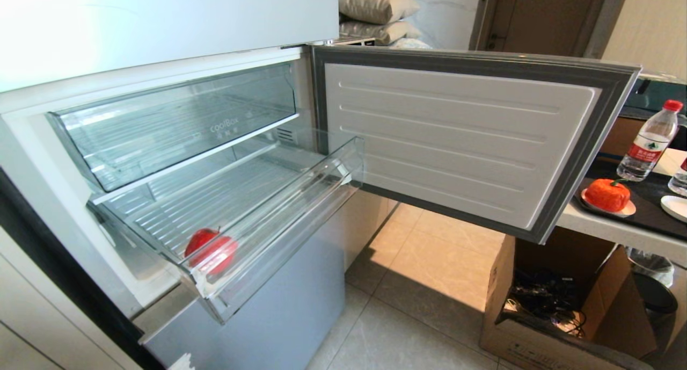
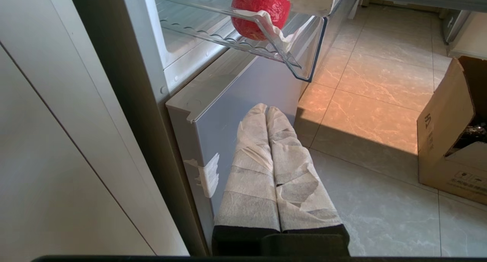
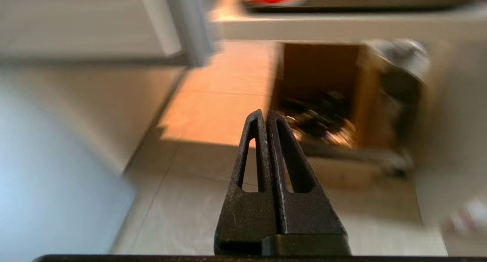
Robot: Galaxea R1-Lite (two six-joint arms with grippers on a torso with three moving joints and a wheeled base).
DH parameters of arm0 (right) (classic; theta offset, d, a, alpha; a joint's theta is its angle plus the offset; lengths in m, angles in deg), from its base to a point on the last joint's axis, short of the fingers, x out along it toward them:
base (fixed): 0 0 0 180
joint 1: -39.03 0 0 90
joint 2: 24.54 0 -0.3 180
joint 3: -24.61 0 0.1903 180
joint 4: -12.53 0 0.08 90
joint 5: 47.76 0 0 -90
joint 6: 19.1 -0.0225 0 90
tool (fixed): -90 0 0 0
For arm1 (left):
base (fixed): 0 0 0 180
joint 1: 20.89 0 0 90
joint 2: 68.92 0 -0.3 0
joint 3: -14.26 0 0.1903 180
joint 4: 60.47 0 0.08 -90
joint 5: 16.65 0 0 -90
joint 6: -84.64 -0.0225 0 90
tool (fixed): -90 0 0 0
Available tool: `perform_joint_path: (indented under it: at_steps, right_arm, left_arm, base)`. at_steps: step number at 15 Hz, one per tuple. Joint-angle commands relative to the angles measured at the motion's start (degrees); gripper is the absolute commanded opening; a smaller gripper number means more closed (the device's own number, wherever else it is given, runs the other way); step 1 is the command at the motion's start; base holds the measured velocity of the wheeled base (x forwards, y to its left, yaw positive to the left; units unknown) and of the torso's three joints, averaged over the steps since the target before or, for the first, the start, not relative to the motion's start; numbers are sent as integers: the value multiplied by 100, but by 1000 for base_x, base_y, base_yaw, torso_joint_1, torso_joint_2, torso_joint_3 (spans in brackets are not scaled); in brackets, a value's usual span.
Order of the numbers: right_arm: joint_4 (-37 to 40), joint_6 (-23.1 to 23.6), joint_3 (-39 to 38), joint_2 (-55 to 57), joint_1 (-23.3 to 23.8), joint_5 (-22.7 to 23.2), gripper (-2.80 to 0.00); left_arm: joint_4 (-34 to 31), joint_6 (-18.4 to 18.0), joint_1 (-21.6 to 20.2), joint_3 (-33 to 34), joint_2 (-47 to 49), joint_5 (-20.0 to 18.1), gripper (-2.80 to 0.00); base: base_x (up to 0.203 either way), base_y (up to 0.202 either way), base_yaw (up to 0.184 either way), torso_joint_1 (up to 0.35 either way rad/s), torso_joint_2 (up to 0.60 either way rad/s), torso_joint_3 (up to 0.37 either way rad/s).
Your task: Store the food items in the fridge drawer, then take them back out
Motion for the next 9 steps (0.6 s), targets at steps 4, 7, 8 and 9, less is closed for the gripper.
perform_joint_path:
  at_steps: [4, 7, 8, 9]
  right_arm:
    - [-573, -335, 563, 2035, 2149, 401, -280]
    - [-1308, -374, 734, 3172, 2340, 581, -280]
    - [-1535, -369, 810, 3564, 2356, 703, -280]
    - [-1806, -346, 882, 3910, 2369, 920, -280]
  left_arm:
    - [2, 0, 0, 0, -2, 1, -280]
    - [2, 0, 0, 0, 6, 1, -280]
    - [2, 0, 0, 0, 5, 1, -280]
    - [2, 0, 0, 0, 6, 1, -280]
  base:
    - [0, 0, 0, 0, 0, 0]
    - [0, 0, 0, 0, 0, 0]
    - [0, 0, 0, 0, 0, 0]
    - [0, 0, 0, 0, 0, 0]
